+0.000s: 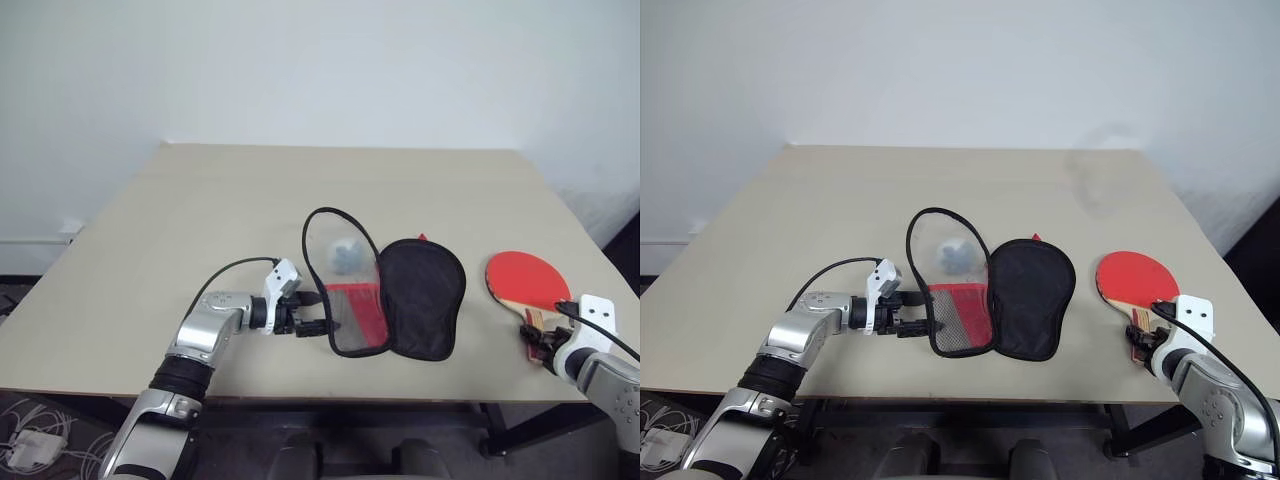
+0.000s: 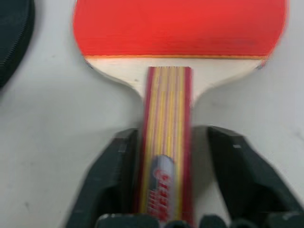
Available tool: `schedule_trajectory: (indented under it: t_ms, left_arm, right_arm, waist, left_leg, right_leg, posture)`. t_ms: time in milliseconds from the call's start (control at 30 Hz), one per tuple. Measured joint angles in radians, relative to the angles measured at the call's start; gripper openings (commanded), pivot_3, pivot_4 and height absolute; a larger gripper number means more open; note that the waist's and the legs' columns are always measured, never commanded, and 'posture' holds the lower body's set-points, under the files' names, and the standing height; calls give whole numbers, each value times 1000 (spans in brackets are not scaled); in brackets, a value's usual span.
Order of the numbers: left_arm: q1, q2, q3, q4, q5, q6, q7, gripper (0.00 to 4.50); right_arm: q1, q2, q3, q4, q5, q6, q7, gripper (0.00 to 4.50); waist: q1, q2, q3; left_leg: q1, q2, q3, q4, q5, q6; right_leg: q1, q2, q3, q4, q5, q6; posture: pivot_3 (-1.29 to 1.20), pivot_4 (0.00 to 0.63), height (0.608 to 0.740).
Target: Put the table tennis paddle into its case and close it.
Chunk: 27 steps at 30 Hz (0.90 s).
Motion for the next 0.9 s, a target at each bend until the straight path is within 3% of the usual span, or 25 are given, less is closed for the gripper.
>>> schedule_trajectory:
  t_ms: [33, 300, 600, 800, 900]
  left_arm:
    - [0, 1, 0, 0, 0, 0, 0, 4500]
    - [0, 1, 1, -1, 0, 0, 1, 4500]
    - [-4, 6, 0, -4, -1, 7, -4, 4500]
    - [-19, 1, -4, 7, 6, 12, -8, 4500]
    - [-28, -2, -9, 13, 15, 11, -12, 4500]
  right_arm:
    - [-1, 4, 1, 2, -1, -6, 5, 1188]
    - [-2, 61, -37, -25, 1, -5, -11, 1186]
    - [-141, 274, -145, -312, 203, 182, -147, 1186]
    - [-171, 491, -67, -416, 245, 273, -288, 1186]
    - [-127, 507, 26, -420, 225, 272, -300, 1186]
  waist:
    - [0, 0, 0]
    - [0, 1, 0]
    - [3, 11, 4]
    - [3, 11, 4]
    - [4, 11, 4]
  left_leg:
    - [0, 0, 0, 0, 0, 0]
    - [0, 0, 0, -2, 0, 0]
    - [0, 0, 0, -5, 0, 0]
    - [-1, 0, 0, -9, 0, 0]
    - [-1, 0, 0, -11, 0, 0]
  right_leg:
    - [0, 0, 0, -1, 0, 0]
    - [0, 0, 0, -3, 0, 0]
    - [-2, 1, 0, -2, 0, 0]
    - [-2, 0, -1, -3, 1, -1]
    - [-2, 0, -1, -5, 1, -1]
  posture:
    - [0, 0, 740]
    - [0, 0, 740]
    - [0, 0, 740]
    - [0, 0, 740]
    - [0, 0, 740]
